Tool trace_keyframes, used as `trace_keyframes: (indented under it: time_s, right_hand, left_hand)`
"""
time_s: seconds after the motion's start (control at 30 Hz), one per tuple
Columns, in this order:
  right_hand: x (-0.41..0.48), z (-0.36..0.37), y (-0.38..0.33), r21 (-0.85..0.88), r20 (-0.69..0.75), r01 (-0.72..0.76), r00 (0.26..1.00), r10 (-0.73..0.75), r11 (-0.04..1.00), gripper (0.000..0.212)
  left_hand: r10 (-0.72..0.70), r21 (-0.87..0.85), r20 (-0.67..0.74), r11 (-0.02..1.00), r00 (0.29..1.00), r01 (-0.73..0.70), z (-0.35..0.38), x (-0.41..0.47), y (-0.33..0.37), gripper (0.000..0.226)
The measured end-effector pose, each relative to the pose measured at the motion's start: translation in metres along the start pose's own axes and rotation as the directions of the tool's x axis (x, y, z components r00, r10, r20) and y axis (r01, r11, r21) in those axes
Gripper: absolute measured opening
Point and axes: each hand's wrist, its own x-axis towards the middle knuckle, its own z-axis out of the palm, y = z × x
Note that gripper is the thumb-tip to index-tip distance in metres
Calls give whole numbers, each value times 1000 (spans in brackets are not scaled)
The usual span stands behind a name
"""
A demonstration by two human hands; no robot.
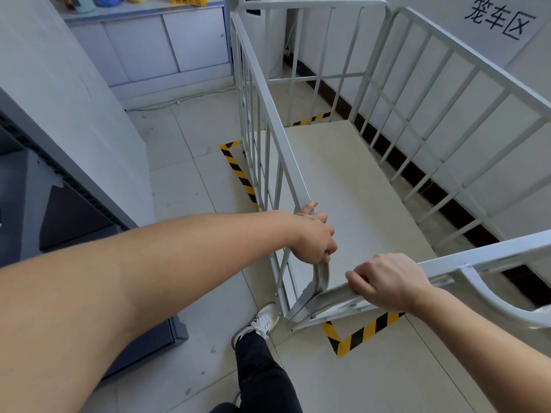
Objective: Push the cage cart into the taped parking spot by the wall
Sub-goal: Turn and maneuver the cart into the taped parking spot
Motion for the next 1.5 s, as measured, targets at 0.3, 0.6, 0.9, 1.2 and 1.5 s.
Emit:
trace_keyframes:
  time_s: [0.3, 0.6, 0.9, 1.2, 1.5]
  right_hand:
    - [1, 0, 2, -21, 10, 2, 1000, -2, 1000, 61]
    - [7, -7, 13, -41, 12, -14, 1000, 14, 999, 55]
    - [5, -3, 15, -30, -5, -6, 1000, 6, 1000, 58]
    - [5, -2, 14, -12, -9, -12, 1000, 12, 1000, 60]
    - [3, -2, 15, -27, -2, -20, 1000, 20, 999, 57]
  left_hand:
    - [5, 2, 4, 1000, 1000, -5, -1, 3, -1, 35]
    - [-7, -14, -5, 1000, 1000, 7, -6, 16, -5, 34]
    - [-11, -13, 4, 1000, 1000, 11, -8, 16, -2, 34]
    - [-11, -16, -15, 1000, 1000, 11, -4, 17, -4, 34]
    - [4, -7, -22, 1000, 1000, -4, -4, 19, -2, 34]
